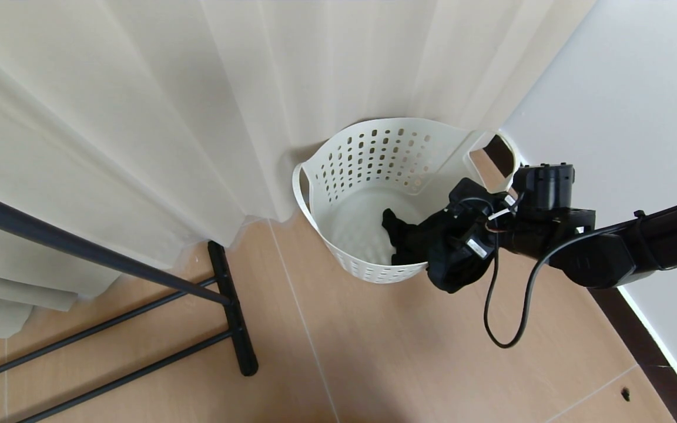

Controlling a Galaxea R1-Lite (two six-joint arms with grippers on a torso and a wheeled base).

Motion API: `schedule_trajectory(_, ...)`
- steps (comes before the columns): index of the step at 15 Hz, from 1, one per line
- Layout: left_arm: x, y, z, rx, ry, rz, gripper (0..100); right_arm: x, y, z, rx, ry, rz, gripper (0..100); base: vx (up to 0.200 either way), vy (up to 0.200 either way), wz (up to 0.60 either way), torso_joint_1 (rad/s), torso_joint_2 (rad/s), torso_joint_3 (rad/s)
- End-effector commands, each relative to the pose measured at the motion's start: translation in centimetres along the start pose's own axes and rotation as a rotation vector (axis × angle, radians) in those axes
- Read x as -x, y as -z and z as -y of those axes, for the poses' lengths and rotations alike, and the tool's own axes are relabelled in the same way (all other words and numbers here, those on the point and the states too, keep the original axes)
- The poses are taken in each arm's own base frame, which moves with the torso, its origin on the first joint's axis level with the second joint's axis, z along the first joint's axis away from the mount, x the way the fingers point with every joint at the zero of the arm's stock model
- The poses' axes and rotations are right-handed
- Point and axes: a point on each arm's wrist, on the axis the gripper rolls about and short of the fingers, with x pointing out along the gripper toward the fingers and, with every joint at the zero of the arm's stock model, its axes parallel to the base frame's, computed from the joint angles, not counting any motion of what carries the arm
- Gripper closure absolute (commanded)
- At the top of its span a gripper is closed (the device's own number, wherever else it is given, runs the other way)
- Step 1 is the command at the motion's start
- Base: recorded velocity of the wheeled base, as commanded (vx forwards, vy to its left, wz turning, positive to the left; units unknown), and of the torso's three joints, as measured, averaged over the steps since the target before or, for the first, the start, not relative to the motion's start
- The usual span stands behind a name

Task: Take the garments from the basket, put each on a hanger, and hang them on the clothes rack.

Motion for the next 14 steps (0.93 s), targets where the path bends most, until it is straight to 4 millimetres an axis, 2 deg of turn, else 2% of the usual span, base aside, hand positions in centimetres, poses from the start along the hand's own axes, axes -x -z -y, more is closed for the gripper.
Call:
schedule_trajectory(1, 0.0, 0.0, 0.0, 0.000, -0.001, -0.001, 0, -0.7, 0.2, -0.2, 0.001, -0.001, -0.010, 0, 0.000, 0.000, 0.00, 0.000, 0.00, 0.000)
schedule_trajectory(9, 0.0, 0.0, 0.0, 0.000, -0.001, 0.001, 0, -2.3, 0.2, 0.0, -0.019, 0.036, -0.025, 0, 0.000, 0.000, 0.00, 0.000, 0.00, 0.000)
schedule_trajectory(10, 0.0, 0.0, 0.0, 0.000, -0.001, 0.001, 0, -2.3, 0.1, 0.0, -0.023, 0.036, -0.023, 100, 0.000, 0.000, 0.00, 0.000, 0.00, 0.000)
schedule_trajectory(14, 0.0, 0.0, 0.0, 0.000, -0.001, -0.001, 0, -2.3, -0.1, 0.1, -0.036, 0.040, -0.011, 100, 0.000, 0.000, 0.00, 0.000, 0.00, 0.000)
